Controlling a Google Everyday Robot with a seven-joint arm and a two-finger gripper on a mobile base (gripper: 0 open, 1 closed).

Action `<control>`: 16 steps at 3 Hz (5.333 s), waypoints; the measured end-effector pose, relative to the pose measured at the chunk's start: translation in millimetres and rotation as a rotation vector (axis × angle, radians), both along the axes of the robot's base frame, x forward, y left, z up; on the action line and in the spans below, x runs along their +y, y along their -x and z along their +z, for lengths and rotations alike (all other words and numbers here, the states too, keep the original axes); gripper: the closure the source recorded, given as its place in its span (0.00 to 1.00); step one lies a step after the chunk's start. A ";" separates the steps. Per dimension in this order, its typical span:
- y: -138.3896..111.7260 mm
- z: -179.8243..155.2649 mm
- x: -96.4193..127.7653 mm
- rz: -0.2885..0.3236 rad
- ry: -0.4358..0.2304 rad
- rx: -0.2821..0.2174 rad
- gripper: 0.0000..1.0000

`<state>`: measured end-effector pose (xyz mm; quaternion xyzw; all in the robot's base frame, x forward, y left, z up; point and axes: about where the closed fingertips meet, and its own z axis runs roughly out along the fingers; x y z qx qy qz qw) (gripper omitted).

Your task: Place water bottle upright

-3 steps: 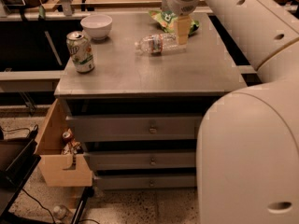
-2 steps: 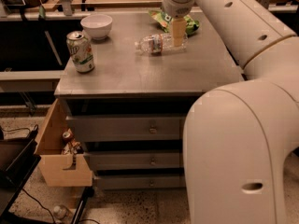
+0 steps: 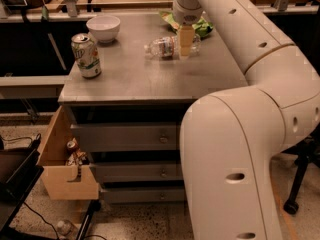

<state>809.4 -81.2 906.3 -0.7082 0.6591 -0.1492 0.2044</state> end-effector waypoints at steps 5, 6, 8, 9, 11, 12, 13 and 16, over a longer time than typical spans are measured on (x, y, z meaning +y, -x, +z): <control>-1.1 -50.2 33.6 0.071 0.027 0.134 0.00; -1.4 -52.8 24.8 0.061 0.040 0.139 0.17; -4.2 -54.4 27.0 0.063 0.039 0.137 0.64; -6.3 -57.6 28.4 0.064 0.038 0.135 0.87; -9.0 -62.2 30.3 0.065 0.037 0.134 1.00; -1.3 -51.4 25.7 0.070 0.030 0.151 1.00; 18.4 -14.0 10.5 0.070 0.021 0.150 1.00; 57.6 98.7 12.9 0.224 -0.583 -0.012 1.00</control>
Offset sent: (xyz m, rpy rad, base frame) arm 0.0101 0.0373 -0.0026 0.0708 0.0411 0.0352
